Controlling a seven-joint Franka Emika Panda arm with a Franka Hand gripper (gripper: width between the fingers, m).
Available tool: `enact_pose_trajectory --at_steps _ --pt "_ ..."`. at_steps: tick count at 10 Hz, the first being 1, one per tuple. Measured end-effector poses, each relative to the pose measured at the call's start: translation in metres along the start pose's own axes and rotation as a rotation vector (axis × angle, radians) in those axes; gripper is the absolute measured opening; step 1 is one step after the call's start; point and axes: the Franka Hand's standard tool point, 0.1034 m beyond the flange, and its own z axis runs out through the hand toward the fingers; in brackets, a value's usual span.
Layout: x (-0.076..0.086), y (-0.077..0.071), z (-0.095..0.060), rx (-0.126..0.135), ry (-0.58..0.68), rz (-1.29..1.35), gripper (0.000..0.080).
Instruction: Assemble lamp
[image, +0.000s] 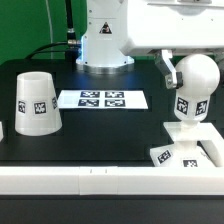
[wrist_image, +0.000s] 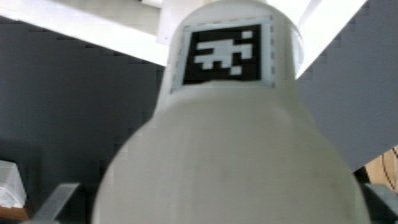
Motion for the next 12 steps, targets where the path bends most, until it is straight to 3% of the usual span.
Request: enact_pose_trajectory --at_steps 7,8,10,12 --pt "-0.006 -0.001 0.001 -0.008 0.021 -0.001 0.0577" --pt "-0.006 -0.001 0.001 -0.007 0.021 -0.001 0.0671" --pt "-0.006 -0.001 0.001 -0.007 0.021 -0.001 0.0698" --pt "0.002 0.000 -0.011 -0.006 0.018 -0.003 0.0698"
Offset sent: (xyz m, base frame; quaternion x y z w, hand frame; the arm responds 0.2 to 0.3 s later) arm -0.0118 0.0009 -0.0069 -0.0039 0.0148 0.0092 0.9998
